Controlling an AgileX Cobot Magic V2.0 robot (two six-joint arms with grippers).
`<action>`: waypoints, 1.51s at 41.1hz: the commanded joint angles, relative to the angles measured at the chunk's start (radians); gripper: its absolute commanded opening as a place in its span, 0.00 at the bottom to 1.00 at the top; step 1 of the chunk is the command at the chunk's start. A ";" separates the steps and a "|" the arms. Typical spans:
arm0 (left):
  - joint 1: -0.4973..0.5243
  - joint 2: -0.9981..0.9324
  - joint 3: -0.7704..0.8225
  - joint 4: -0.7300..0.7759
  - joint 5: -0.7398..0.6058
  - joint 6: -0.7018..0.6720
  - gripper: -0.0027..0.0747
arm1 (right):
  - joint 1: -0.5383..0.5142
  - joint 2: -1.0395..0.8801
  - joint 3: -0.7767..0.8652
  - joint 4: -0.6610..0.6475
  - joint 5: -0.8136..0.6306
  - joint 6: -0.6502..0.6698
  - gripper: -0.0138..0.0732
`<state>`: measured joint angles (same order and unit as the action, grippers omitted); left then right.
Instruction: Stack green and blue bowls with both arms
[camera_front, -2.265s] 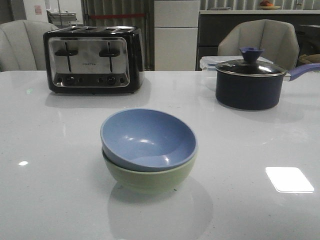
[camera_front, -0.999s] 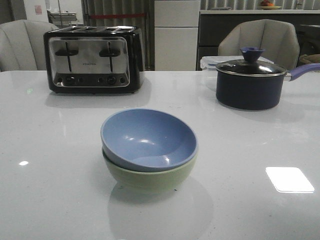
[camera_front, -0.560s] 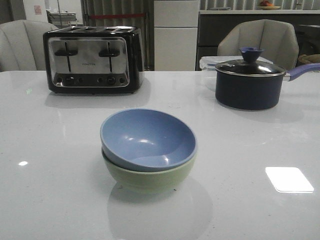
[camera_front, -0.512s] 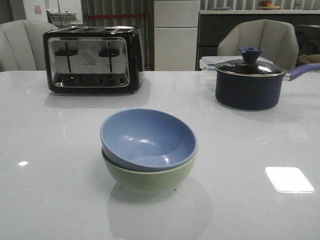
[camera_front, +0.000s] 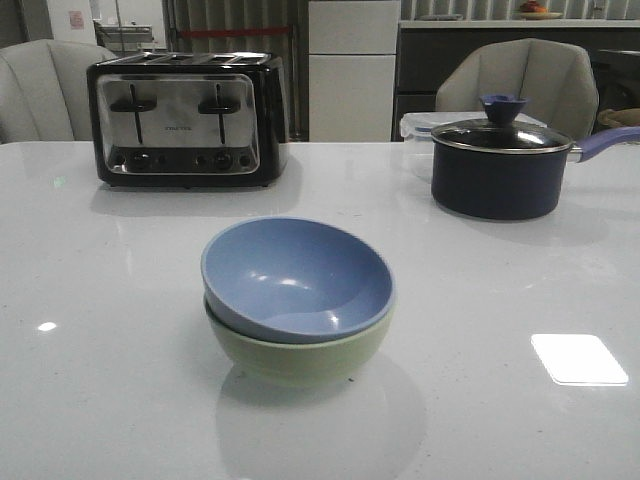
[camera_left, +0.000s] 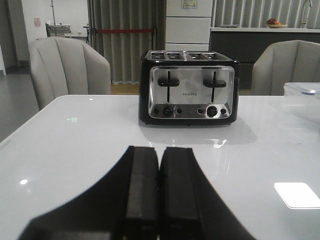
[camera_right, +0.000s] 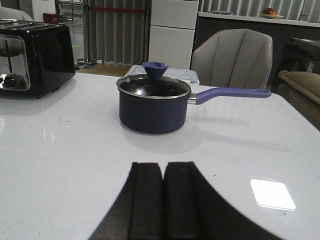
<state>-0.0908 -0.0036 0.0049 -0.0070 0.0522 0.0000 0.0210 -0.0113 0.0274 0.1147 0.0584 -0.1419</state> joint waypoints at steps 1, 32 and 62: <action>0.004 -0.021 0.003 -0.006 -0.086 0.000 0.15 | -0.006 -0.018 -0.003 -0.020 -0.116 0.021 0.19; 0.004 -0.021 0.003 -0.006 -0.086 0.000 0.15 | -0.043 -0.019 -0.003 -0.163 -0.151 0.182 0.19; 0.004 -0.021 0.003 -0.006 -0.086 0.000 0.15 | -0.039 -0.019 -0.003 -0.107 -0.159 0.142 0.19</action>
<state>-0.0869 -0.0036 0.0049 -0.0070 0.0522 0.0000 -0.0169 -0.0113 0.0274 0.0054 0.0000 0.0115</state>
